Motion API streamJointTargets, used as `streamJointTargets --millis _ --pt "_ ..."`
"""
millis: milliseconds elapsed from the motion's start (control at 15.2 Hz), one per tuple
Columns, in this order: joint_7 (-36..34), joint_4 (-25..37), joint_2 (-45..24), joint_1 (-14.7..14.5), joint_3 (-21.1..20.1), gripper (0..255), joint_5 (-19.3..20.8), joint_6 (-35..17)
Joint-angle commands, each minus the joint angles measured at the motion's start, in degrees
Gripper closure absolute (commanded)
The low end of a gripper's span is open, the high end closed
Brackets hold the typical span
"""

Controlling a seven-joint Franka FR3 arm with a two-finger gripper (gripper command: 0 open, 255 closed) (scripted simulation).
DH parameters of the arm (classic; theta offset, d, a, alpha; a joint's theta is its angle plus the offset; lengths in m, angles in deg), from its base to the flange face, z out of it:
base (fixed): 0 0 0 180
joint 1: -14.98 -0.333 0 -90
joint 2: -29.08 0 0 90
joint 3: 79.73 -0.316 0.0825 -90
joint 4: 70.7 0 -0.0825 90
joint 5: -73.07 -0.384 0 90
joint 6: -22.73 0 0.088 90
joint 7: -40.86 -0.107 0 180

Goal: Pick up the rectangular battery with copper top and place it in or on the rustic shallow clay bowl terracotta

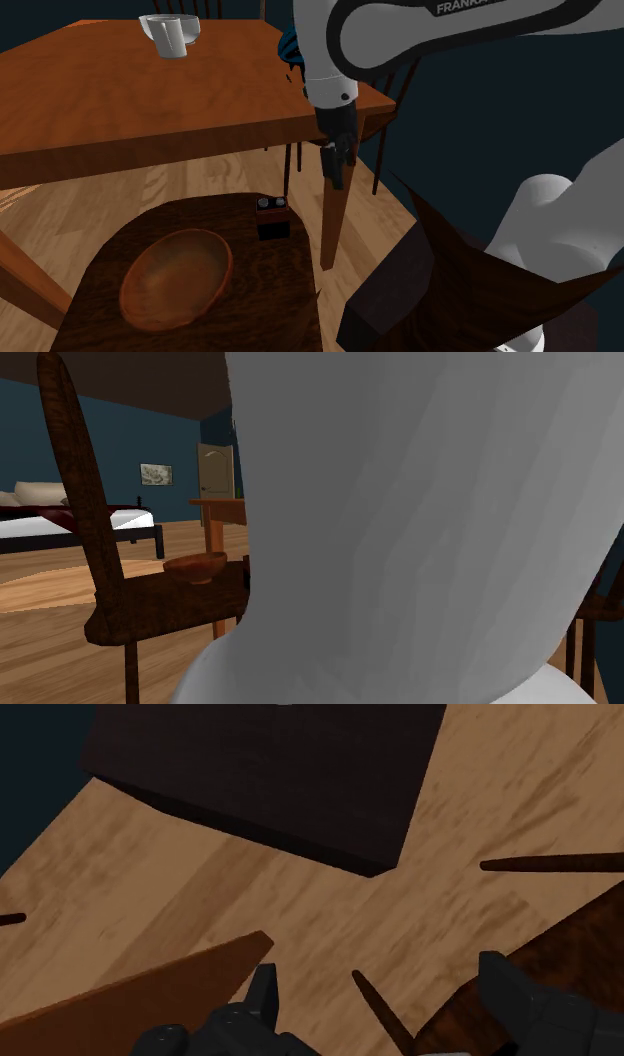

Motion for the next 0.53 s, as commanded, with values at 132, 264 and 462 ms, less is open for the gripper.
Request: streamJointTargets --millis 132,264,462 --pt "0.54 5.51 -7.26 -2.41 -3.73 0 1.56 -11.04" --pt "0.60 8.39 -10.64 -3.60 -5.36 0 2.74 -11.20" --pt "0.59 12.25 -15.07 -5.28 -7.40 0 4.56 -11.18"
